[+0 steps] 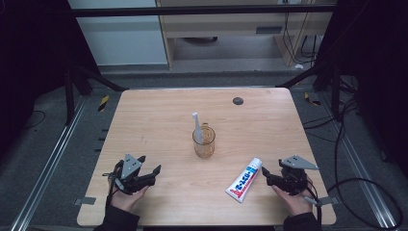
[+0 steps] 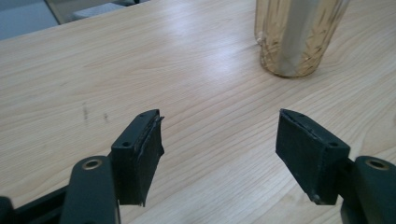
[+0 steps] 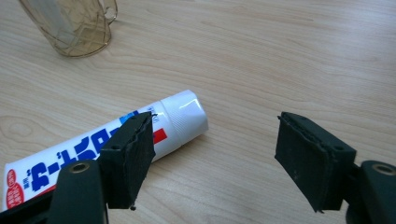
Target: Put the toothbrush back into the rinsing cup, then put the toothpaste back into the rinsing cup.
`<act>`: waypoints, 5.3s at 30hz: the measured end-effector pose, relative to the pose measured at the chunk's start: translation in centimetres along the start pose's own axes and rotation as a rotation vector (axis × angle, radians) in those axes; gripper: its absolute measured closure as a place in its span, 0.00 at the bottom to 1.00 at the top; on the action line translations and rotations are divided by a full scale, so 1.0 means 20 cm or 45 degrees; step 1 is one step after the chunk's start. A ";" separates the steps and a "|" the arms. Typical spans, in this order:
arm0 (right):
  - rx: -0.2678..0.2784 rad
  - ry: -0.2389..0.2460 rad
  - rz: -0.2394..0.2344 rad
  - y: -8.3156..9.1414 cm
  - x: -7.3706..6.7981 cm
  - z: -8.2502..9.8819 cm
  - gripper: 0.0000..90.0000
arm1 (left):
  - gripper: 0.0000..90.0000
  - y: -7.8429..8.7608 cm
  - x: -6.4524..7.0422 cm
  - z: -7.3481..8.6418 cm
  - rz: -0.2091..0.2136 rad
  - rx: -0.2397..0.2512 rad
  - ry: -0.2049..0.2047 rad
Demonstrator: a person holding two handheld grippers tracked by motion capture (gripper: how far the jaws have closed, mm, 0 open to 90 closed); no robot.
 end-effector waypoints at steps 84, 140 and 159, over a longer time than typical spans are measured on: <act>-0.288 0.240 -0.467 -0.15 -0.49 0.09 1.00 | 0.54 -0.01 -0.19 0.08 -0.139 -0.077 0.115; -0.270 0.137 -0.115 -0.15 -0.07 0.01 1.00 | 0.51 -0.01 -0.19 0.07 -0.147 -0.089 0.096; -0.285 0.162 -0.171 -0.02 -0.15 0.11 1.00 | 0.50 0.00 -0.20 0.07 -0.158 -0.079 0.109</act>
Point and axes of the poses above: each handheld gripper's, and its own axes: y roughly backward along the jaws, z roughly out of its underside, x roughly to its right, the point moved 5 cm from there along -y, roughly forward along the jaws, and after that the axes turned 2 degrees about z, right-handed, at the moved point
